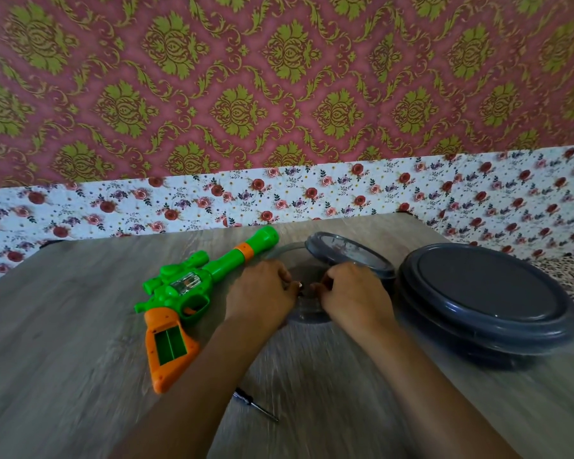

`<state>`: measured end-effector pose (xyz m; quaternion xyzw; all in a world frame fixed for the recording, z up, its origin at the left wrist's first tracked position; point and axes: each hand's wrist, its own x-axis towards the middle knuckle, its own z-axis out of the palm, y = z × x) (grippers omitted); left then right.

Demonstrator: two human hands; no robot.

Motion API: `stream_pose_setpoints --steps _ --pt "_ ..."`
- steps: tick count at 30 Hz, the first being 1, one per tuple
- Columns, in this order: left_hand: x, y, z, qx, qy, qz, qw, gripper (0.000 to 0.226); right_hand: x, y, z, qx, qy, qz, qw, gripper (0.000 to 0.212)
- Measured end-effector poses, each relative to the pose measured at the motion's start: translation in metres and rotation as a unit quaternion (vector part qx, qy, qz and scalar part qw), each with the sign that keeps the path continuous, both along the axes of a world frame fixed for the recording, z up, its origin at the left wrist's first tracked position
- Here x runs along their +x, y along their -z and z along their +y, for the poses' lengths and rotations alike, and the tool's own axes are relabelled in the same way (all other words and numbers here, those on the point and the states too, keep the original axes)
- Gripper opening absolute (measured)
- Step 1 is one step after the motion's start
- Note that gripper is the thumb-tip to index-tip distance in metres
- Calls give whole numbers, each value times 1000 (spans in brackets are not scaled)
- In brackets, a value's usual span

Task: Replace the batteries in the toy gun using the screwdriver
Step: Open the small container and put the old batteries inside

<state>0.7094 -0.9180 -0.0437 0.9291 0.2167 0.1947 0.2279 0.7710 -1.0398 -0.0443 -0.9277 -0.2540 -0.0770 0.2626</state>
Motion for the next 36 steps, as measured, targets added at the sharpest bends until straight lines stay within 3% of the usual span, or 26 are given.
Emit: stream_pose_setpoints --steps 14,18,21,24,28,30,36 --pt "-2 -4 2 13 0 -29 999 6 -8 -10 -6 32 -21 0 999 13" --pt "-6 -10 11 27 4 -55 998 32 -11 -17 -9 106 -33 -112 988 13" --pt "-6 -14 16 30 8 -28 999 45 -6 -16 -10 91 -5 -184 979 25" --pt "-6 -13 17 18 34 27 999 56 3 -6 -12 46 26 -128 990 45" --pt "-8 -5 20 -56 80 31 995 80 16 4 -8 128 39 9 991 60" --pt "-7 -3 22 -59 91 27 994 82 18 7 -7 130 47 14 990 58" --pt "-9 -5 17 -45 134 17 990 60 14 8 -7 119 37 -58 990 45"
